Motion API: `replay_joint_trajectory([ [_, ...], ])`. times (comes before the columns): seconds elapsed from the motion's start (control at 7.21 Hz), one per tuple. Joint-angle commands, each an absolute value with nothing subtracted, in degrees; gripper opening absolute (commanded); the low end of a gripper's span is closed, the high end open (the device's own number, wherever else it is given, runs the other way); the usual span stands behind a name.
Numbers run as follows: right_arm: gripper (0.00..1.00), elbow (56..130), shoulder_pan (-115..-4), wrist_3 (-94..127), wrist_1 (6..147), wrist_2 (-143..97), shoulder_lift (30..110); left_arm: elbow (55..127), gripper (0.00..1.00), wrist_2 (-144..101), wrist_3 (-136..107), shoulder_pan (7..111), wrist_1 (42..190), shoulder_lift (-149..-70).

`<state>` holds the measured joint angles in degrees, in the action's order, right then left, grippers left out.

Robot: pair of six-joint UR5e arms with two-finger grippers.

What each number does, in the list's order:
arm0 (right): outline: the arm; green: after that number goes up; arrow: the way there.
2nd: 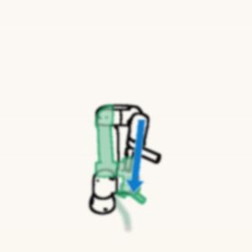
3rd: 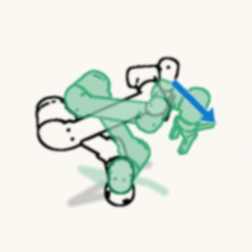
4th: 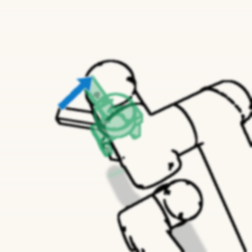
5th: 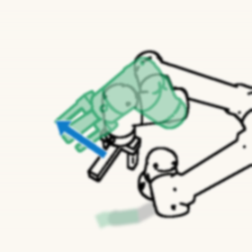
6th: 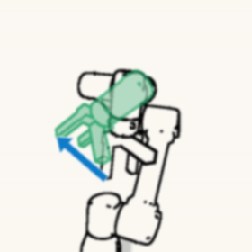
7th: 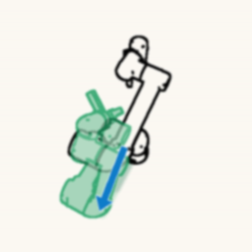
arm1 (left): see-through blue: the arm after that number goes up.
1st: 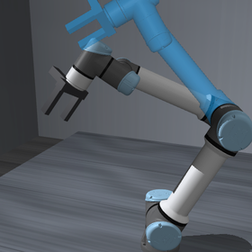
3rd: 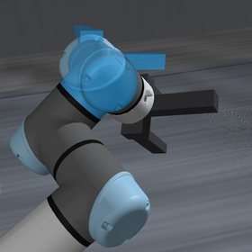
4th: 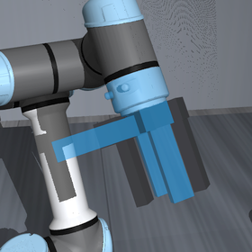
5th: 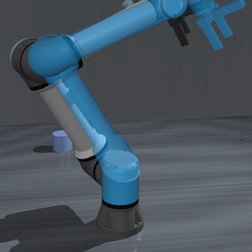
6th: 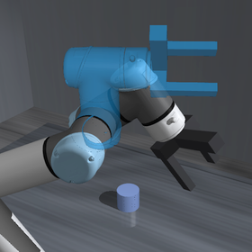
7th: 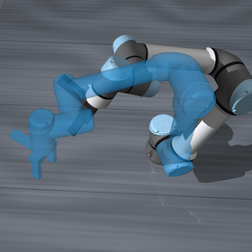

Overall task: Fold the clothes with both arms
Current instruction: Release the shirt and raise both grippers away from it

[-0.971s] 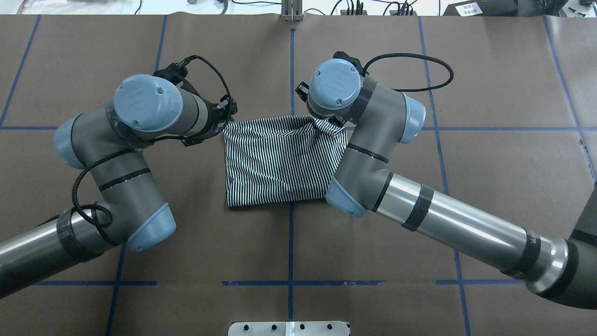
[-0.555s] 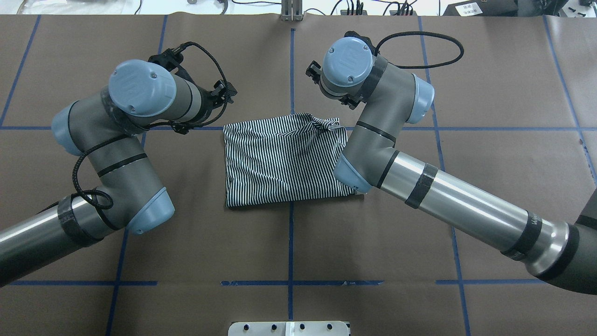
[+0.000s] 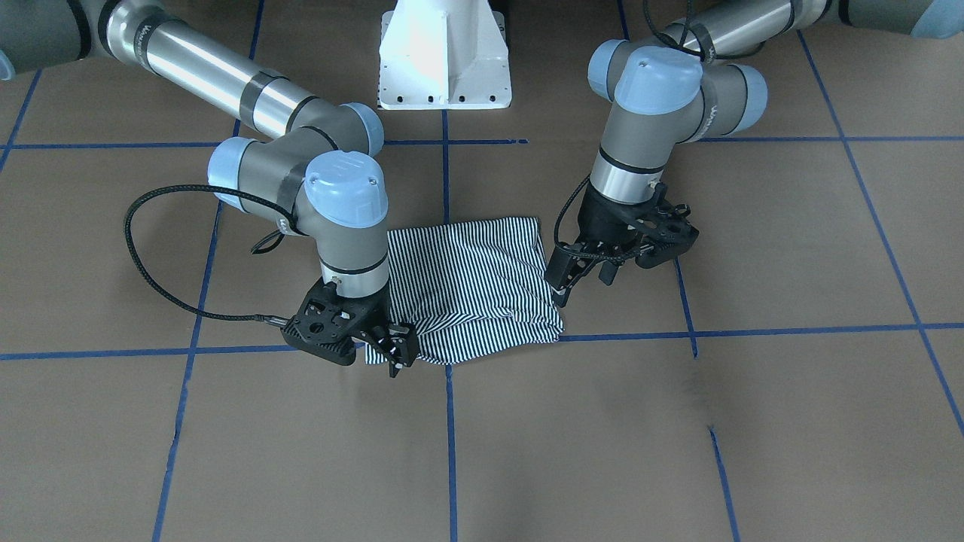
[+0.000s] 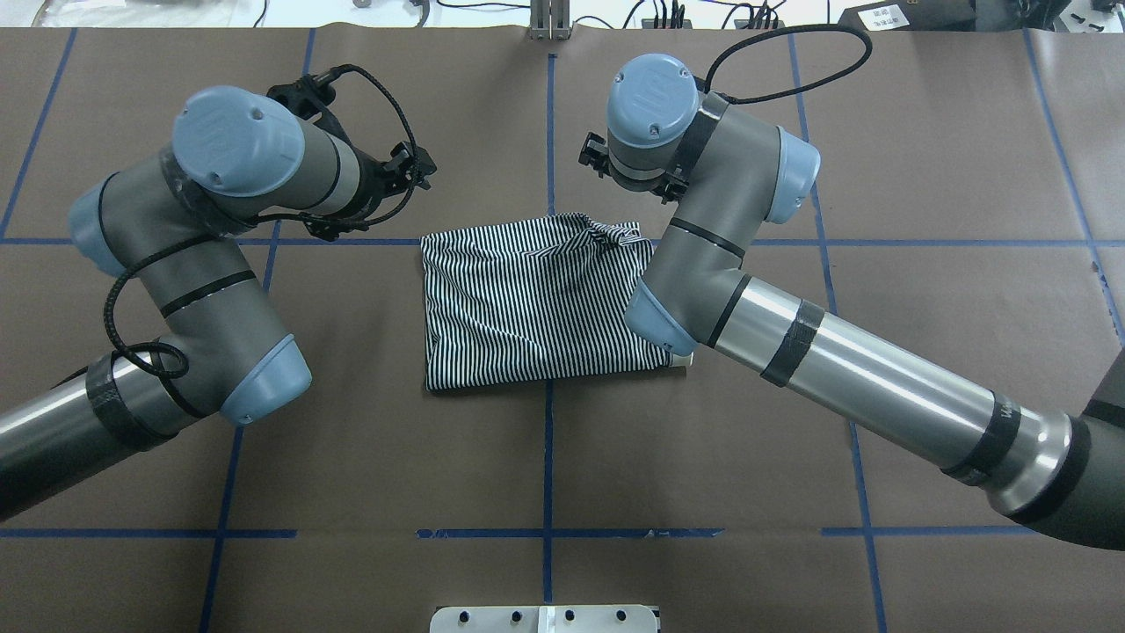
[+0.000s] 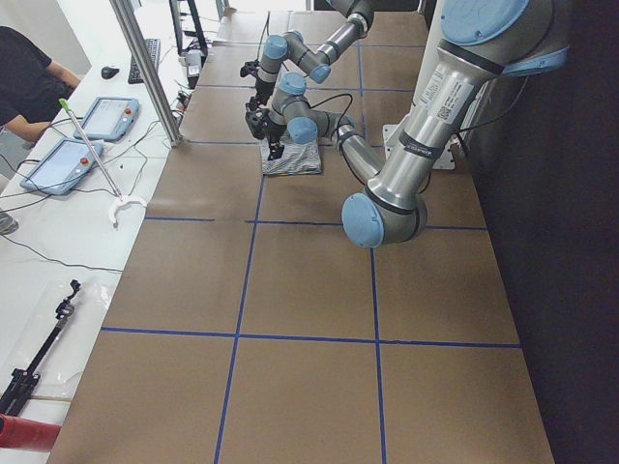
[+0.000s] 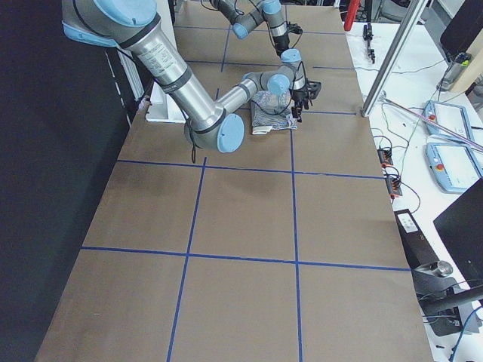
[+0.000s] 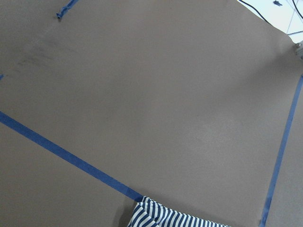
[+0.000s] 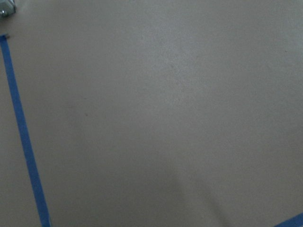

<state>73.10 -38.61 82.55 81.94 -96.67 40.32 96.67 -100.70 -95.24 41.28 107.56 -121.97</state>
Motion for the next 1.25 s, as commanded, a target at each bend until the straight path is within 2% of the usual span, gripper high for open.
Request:
replay_joint_trajectory([
  [0.0, 1.0, 73.4, -33.8, 67.7, 89.5, -92.3, 38.0, 100.0, 1.0, -103.3, -93.6, 43.1, 107.5, -119.6],
  [0.55, 1.0, 70.3, -33.8, 52.2, 90.7, -90.5, 37.6, 101.5, 1.0, -103.5, -93.7, 43.1, 107.2, -119.0],
  [1.11, 1.0, 69.4, -43.3, 40.4, 90.2, -92.7, 39.5, 101.5, 1.0, -103.4, -93.7, 43.0, 107.7, -118.9],
])
